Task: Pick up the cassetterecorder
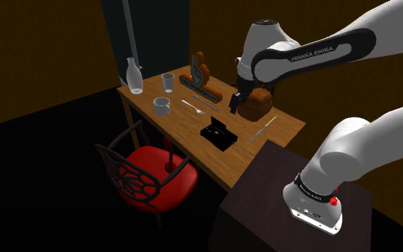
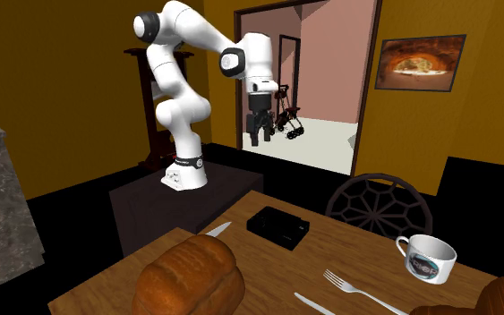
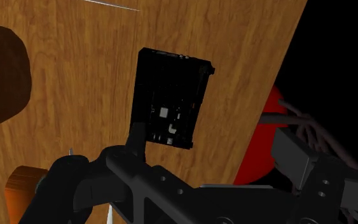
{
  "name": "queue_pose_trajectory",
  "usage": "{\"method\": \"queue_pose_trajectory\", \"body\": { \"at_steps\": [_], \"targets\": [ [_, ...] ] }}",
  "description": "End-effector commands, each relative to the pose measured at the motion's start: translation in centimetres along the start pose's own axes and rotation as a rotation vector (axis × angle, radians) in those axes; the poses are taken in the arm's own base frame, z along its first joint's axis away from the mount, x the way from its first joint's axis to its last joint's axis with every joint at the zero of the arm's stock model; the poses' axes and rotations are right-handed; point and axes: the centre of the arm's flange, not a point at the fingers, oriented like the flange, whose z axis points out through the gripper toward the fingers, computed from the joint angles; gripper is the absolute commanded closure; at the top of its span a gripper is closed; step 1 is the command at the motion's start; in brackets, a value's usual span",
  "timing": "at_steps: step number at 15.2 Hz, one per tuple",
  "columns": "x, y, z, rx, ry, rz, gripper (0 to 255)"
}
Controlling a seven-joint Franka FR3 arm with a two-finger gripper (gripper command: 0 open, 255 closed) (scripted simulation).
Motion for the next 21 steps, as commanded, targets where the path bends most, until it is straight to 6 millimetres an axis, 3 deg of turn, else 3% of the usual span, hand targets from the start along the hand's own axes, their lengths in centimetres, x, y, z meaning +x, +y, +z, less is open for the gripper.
{"method": "queue_pose_trajectory", "body": {
  "at_steps": [1, 15, 21],
  "targets": [
    [0.7, -0.1, 2.3, -0.021, 0.002, 0.015, 0],
    [5.5, 3.5, 19.3, -0.166, -0.007, 0.12, 0],
    [5.2, 3.2, 22.5, -0.166, -0.007, 0.12, 0]
  ]
}}
